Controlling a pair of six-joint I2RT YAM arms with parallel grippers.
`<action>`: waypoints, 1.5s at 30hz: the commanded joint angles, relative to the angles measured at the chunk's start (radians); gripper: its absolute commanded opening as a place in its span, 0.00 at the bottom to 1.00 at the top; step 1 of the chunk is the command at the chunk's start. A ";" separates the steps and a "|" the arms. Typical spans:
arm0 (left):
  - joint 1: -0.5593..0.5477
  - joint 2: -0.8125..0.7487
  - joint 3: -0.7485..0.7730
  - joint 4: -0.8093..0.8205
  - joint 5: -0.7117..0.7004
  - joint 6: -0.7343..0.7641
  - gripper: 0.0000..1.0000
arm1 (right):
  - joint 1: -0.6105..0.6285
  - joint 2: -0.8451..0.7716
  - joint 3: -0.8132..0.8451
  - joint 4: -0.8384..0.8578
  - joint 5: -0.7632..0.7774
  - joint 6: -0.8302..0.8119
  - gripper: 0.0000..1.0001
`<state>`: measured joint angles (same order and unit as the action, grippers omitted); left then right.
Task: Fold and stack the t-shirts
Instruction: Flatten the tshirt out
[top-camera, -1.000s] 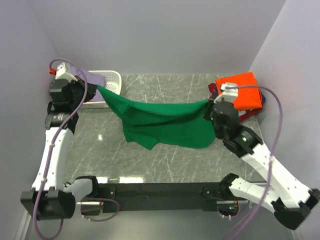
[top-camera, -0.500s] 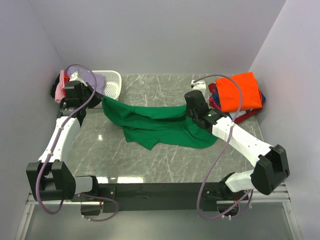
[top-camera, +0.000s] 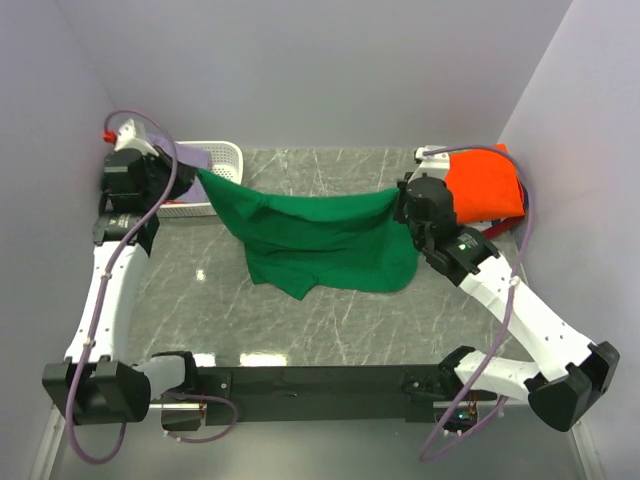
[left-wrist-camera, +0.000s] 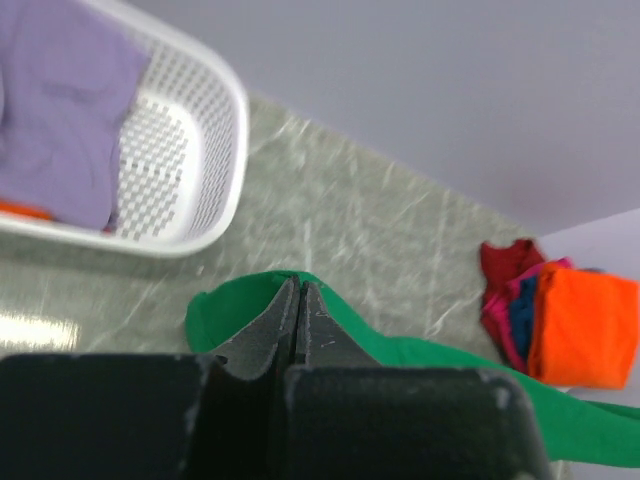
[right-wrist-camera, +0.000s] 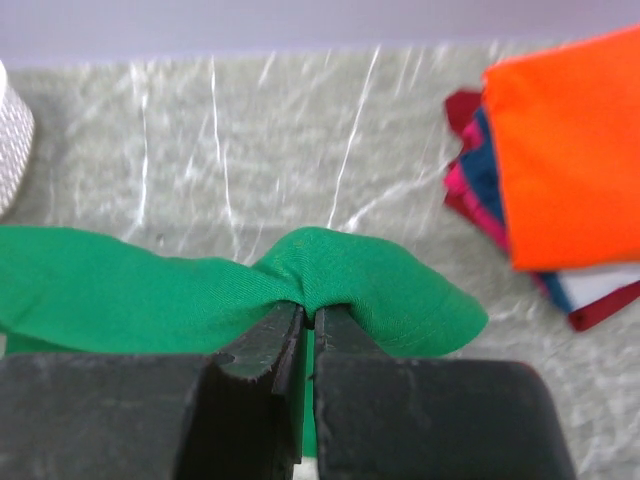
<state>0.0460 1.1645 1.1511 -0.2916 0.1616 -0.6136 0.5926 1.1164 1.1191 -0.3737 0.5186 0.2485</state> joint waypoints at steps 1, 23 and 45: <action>-0.003 -0.072 0.158 -0.006 0.000 0.028 0.01 | -0.007 -0.043 0.115 0.032 0.073 -0.078 0.00; -0.003 -0.177 0.694 -0.258 0.153 0.057 0.01 | 0.010 -0.334 0.361 -0.214 -0.123 -0.049 0.00; -0.003 0.314 0.712 -0.095 0.295 -0.002 0.01 | -0.137 0.075 0.384 -0.008 -0.271 -0.078 0.00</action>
<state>0.0444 1.3792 1.7405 -0.4366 0.4232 -0.6098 0.5289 1.1206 1.4216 -0.4862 0.3202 0.1848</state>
